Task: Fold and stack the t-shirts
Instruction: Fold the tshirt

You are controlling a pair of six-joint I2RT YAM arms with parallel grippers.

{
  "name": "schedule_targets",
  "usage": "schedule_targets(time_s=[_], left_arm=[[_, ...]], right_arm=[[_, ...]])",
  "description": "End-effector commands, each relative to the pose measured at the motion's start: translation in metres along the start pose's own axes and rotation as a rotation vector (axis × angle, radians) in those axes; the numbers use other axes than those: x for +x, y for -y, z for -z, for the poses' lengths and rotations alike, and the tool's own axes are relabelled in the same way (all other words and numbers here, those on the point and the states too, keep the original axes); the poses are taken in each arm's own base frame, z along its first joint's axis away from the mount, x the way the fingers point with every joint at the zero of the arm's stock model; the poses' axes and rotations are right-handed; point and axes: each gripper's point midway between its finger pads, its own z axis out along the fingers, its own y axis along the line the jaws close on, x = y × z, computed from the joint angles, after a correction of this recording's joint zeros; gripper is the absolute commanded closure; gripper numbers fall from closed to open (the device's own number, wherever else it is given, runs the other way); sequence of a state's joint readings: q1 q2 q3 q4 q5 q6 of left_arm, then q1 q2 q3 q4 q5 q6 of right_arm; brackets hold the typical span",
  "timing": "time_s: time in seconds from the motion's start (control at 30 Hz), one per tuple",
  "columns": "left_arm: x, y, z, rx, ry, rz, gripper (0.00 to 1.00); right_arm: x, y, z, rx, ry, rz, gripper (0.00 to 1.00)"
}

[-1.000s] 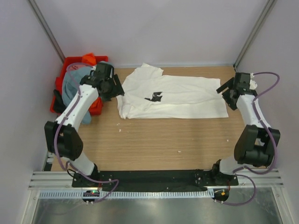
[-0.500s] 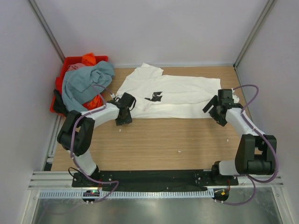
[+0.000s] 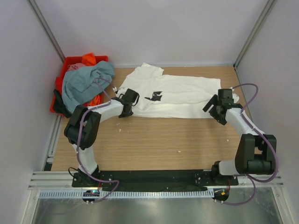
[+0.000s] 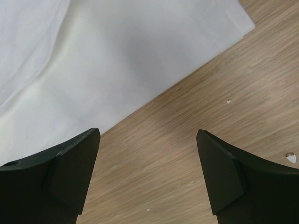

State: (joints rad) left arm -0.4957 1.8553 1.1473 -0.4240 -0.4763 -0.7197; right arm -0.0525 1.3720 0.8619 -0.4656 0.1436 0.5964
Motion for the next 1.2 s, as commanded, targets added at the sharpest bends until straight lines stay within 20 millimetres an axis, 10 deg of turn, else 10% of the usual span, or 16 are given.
schedule_targets(time_s=[0.0, 0.23, 0.6, 0.7, 0.93, 1.17], left_arm=[[0.001, -0.011, -0.013, -0.068, 0.017, -0.047, 0.67], [-0.017, -0.012, 0.004, -0.064, 0.028, -0.11, 0.99], [-0.028, -0.023, 0.036, -0.052, 0.016, -0.172, 1.0], [-0.031, -0.023, 0.042, -0.042, 0.017, -0.175, 1.0], [-0.02, -0.026, 0.049, -0.075, -0.059, -0.281, 1.0], [0.002, -0.074, 0.086, -0.231, -0.243, -0.555, 1.0]], right_arm=[[-0.006, -0.005, -0.009, -0.011, 0.023, 0.01, 0.09], [0.026, -0.005, -0.051, -0.02, -0.075, -0.028, 0.11], [0.044, -0.001, -0.082, -0.004, -0.13, -0.068, 0.18], [0.045, 0.002, -0.088, -0.001, -0.133, -0.092, 0.27], [0.05, 0.011, -0.095, 0.004, -0.145, -0.104, 0.99], [0.021, 0.048, -0.078, 0.093, -0.051, -0.169, 0.99]])
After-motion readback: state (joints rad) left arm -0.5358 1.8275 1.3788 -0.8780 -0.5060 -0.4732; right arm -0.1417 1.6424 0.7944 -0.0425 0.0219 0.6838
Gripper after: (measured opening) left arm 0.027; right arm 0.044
